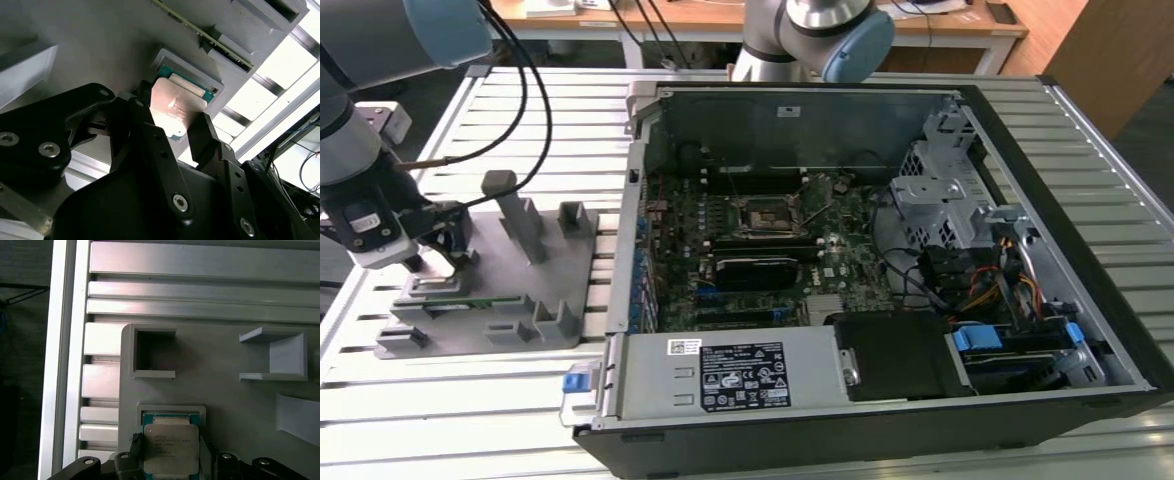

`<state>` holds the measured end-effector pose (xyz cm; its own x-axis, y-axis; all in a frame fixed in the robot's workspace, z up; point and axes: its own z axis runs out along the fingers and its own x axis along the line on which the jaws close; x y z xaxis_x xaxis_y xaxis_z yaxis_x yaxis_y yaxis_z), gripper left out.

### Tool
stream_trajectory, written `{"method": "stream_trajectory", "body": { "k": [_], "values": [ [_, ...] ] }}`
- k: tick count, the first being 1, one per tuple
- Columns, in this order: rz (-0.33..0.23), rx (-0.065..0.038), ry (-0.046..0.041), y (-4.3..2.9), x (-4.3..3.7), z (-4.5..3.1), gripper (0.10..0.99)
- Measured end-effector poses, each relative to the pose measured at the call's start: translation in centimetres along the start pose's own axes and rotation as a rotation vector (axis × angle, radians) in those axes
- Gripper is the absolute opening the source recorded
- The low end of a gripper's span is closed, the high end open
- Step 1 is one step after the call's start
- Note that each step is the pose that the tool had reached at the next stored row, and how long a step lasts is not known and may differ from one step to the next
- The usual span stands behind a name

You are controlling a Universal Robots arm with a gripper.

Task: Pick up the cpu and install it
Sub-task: 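Pick up the cpu and move it towards the insertion slot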

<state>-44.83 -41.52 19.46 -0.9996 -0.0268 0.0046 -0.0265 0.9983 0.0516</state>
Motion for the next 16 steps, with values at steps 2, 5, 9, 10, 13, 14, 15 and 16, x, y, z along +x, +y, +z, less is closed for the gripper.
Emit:
{"method": "stream_trajectory", "body": {
  "k": [2, 5, 9, 10, 13, 14, 15, 16],
  "values": [
    [0.000, 0.000, -0.0002, 0.01, 0.00, -0.19, 0.537],
    [0.000, 0.000, -0.0002, 0.03, 0.00, -0.43, 0.537],
    [0.000, 0.000, -0.0001, 0.04, 0.00, -0.67, 0.537],
    [0.000, 0.000, -0.0001, 0.04, 0.00, -0.75, 0.537],
    [0.000, 0.000, -0.0001, 0.05, 0.00, -1.00, 0.537],
    [0.000, 0.000, -0.0001, 0.06, 0.00, -1.08, 0.537],
    [0.000, 0.000, -0.0002, 0.06, 0.00, -1.16, 0.537],
    [0.000, 0.000, -0.0001, 0.07, 0.00, -1.25, 0.537]
  ]
}}
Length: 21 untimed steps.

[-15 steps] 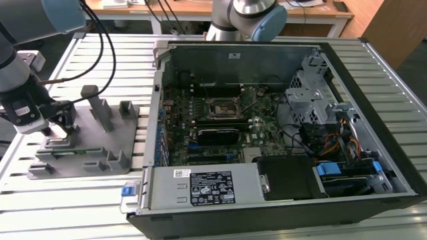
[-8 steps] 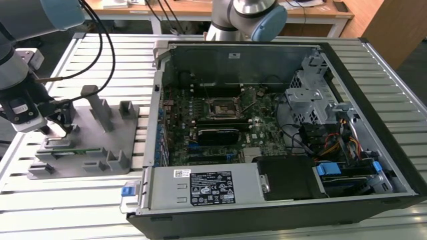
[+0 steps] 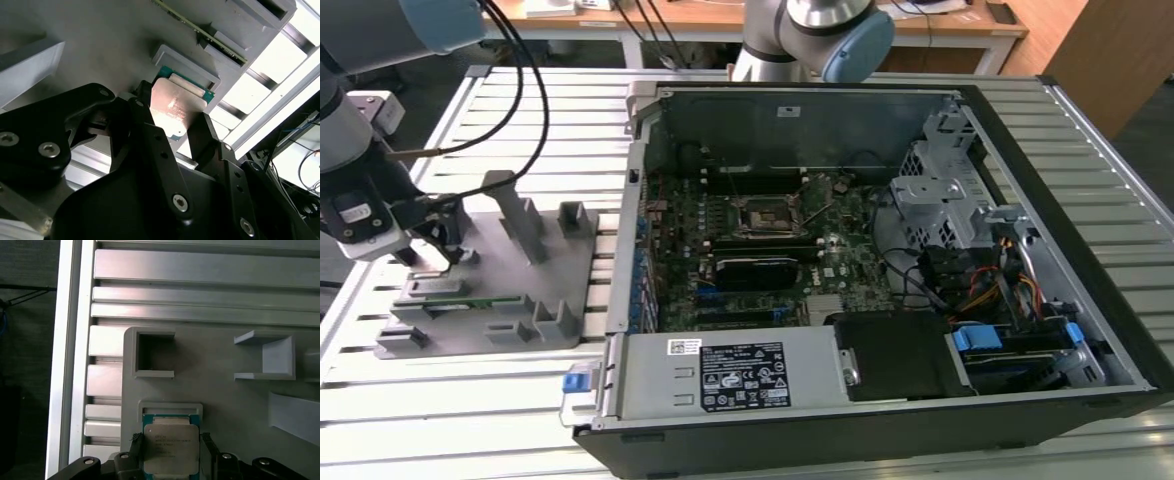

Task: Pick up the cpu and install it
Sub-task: 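Pick up the cpu and move it towards the insertion slot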

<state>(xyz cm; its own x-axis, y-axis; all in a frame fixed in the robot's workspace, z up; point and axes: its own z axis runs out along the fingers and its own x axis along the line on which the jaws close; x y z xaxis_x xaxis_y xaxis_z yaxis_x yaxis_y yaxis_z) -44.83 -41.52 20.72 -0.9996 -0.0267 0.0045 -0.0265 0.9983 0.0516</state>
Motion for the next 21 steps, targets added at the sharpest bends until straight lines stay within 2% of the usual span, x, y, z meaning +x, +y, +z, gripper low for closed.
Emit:
{"method": "stream_trajectory", "body": {
  "k": [21],
  "values": [
    [0.000, 0.000, 0.0002, 0.05, 0.01, -0.96, 0.537]
  ]
}}
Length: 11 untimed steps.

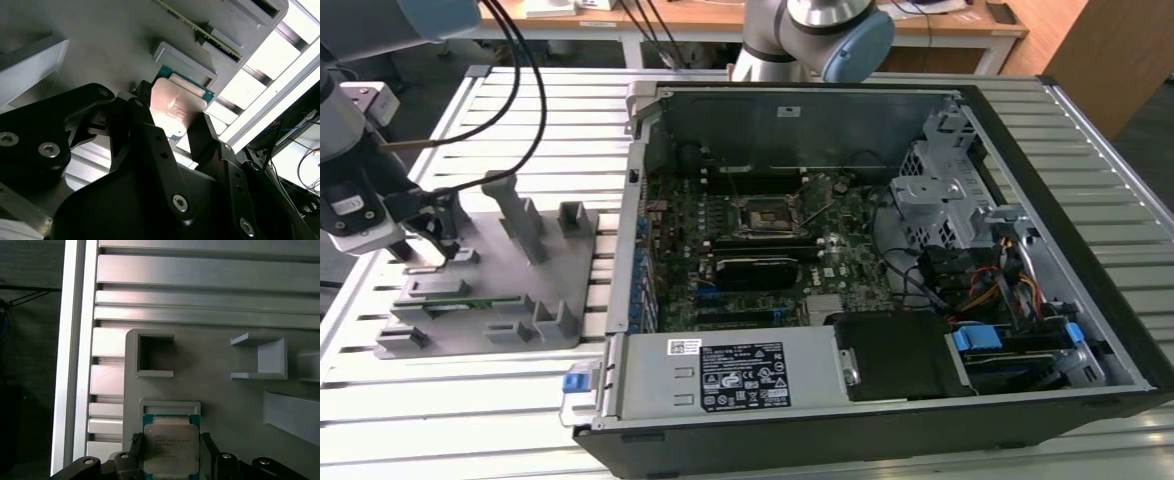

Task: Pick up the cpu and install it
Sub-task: 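Pick up the cpu and move it towards the insertion slot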

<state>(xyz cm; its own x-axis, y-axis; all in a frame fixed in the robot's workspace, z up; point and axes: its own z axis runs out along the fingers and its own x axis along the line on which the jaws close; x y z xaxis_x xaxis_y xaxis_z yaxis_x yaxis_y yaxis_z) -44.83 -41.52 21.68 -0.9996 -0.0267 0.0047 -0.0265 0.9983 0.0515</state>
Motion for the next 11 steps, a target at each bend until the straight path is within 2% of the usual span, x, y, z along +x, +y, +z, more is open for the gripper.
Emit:
{"method": "stream_trajectory", "body": {
  "k": [11],
  "values": [
    [0.000, 0.000, -0.0001, 0.03, 0.00, -0.49, 0.537]
  ]
}}
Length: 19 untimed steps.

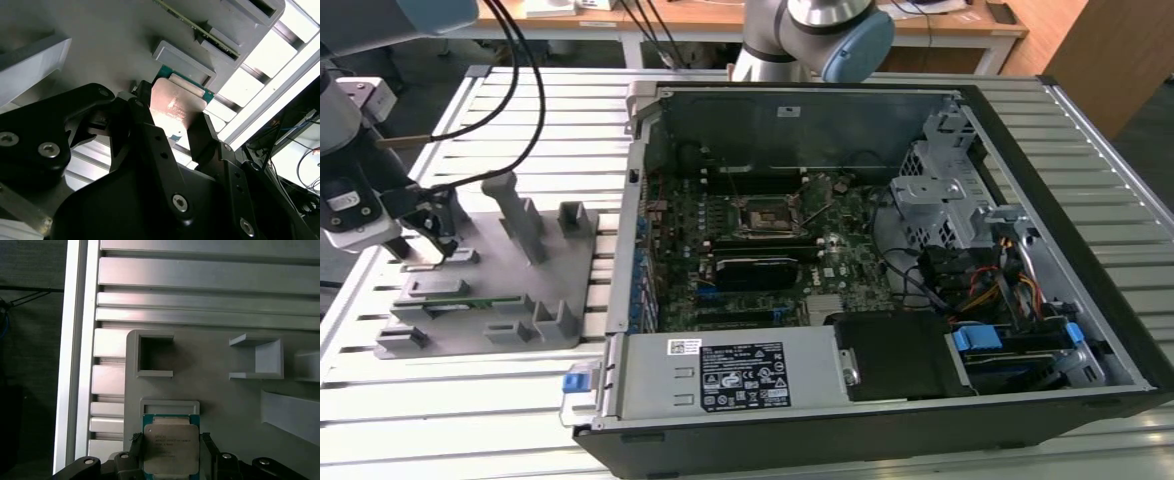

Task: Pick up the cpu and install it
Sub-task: 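Pick up the cpu and move it towards the insertion slot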

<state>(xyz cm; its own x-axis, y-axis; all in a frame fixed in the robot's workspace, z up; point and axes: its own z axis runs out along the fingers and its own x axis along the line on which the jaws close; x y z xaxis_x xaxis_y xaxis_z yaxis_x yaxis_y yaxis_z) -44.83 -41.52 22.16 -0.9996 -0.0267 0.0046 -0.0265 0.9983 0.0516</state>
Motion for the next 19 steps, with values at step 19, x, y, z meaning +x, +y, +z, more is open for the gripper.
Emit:
{"method": "stream_trajectory", "body": {
  "k": [19],
  "values": [
    [0.000, 0.000, -0.0002, 0.03, 0.00, -0.67, 0.537]
  ]
}}
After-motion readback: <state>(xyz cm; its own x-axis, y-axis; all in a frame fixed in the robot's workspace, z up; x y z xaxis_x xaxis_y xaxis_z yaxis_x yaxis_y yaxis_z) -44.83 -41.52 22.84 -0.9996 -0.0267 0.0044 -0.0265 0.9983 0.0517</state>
